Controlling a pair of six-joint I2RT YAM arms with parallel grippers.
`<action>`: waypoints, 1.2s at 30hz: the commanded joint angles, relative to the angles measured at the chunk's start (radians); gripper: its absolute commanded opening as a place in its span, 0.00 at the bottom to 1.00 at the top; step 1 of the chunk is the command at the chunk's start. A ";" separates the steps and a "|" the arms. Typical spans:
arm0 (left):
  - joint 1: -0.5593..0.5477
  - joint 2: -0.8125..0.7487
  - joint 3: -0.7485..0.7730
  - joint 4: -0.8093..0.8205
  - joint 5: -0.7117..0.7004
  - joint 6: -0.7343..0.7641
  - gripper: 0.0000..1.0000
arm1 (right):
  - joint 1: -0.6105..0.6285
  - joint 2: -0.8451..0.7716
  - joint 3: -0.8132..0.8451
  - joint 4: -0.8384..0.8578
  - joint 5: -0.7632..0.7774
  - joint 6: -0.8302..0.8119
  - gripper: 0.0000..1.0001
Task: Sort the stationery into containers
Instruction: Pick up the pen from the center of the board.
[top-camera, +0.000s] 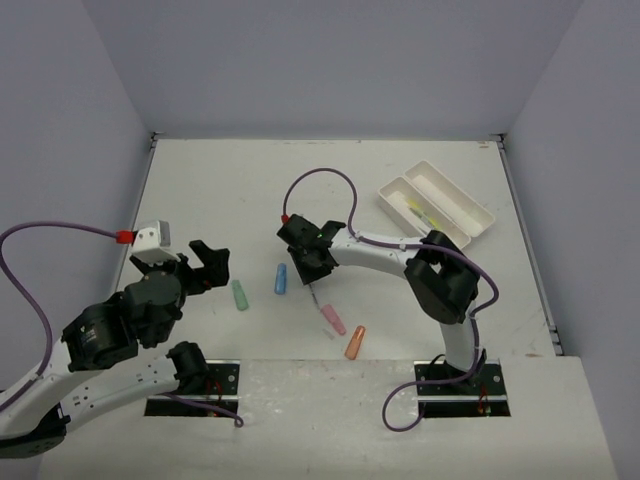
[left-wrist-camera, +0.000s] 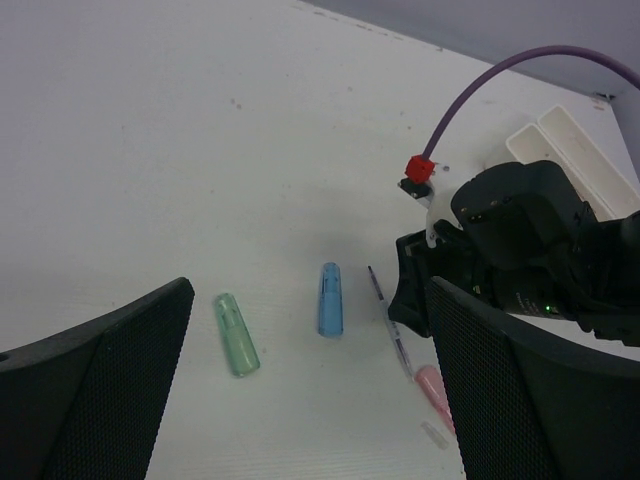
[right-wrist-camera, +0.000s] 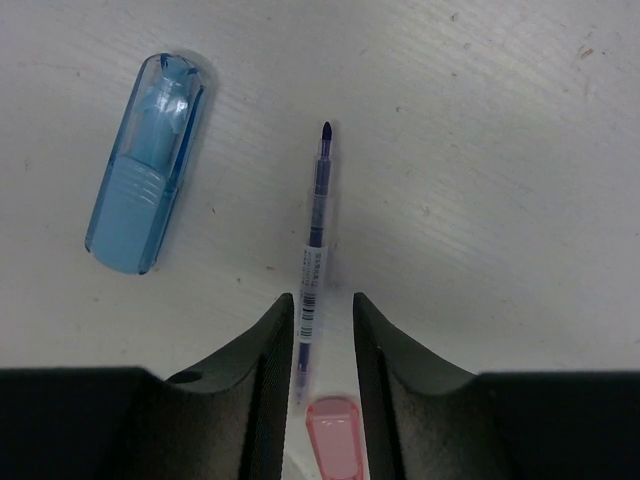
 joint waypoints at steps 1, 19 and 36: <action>-0.003 0.003 -0.037 -0.009 -0.037 -0.014 1.00 | 0.017 0.037 0.049 -0.027 -0.015 0.026 0.29; -0.003 0.010 -0.052 0.009 -0.019 -0.002 1.00 | 0.023 0.117 0.145 -0.075 -0.040 0.052 0.00; -0.061 0.585 -0.061 0.155 0.308 -0.344 1.00 | -0.362 -0.735 -0.241 0.026 0.122 -0.020 0.00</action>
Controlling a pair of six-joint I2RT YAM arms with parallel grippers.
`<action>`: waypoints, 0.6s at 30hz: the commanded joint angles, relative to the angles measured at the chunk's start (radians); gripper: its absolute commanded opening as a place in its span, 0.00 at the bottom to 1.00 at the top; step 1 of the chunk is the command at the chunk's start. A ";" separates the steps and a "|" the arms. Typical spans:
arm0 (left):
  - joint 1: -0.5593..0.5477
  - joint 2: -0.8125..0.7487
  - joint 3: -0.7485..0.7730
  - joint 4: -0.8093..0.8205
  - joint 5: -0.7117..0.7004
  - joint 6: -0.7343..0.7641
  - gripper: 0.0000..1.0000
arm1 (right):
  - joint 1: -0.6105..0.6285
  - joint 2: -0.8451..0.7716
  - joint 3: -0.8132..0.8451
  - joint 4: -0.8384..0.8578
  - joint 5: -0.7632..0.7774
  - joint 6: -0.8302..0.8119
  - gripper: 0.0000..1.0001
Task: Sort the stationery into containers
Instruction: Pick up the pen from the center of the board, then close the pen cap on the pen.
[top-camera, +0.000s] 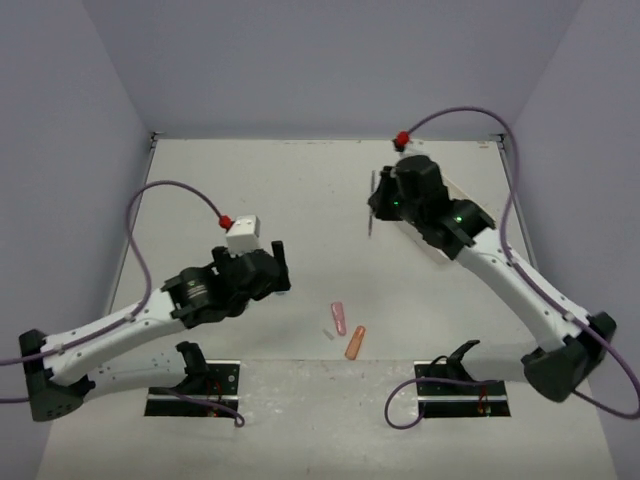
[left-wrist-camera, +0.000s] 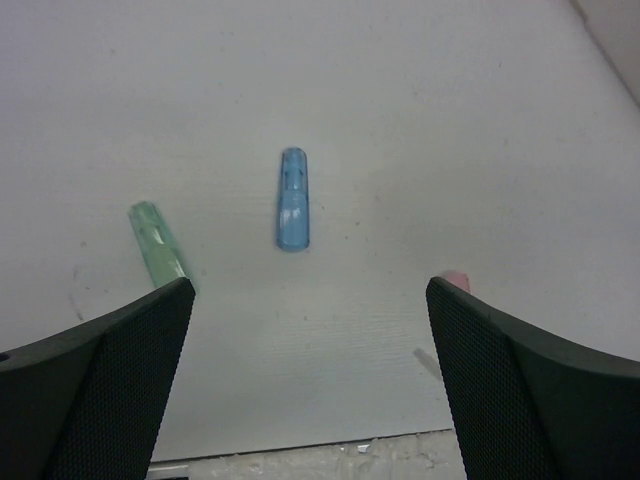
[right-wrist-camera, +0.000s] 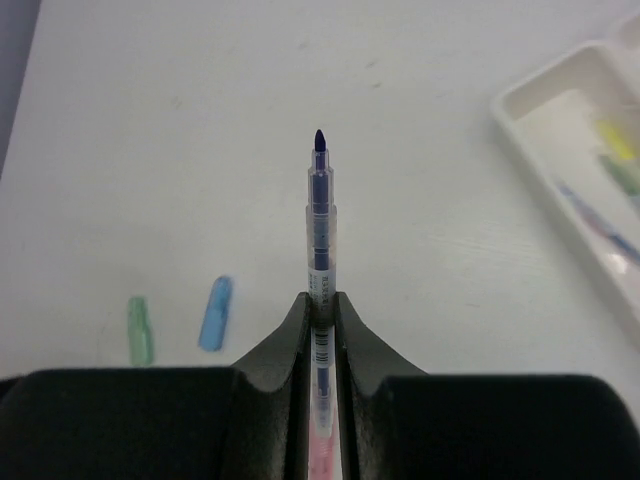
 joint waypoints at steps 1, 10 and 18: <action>-0.093 0.285 -0.015 0.108 0.086 -0.272 1.00 | -0.133 -0.149 -0.210 0.024 0.059 -0.039 0.00; -0.328 0.730 0.256 -0.100 0.053 -0.659 0.80 | -0.337 -0.402 -0.523 0.106 -0.037 -0.106 0.00; -0.345 0.773 0.234 -0.022 0.119 -0.703 0.47 | -0.346 -0.425 -0.536 0.138 -0.100 -0.116 0.00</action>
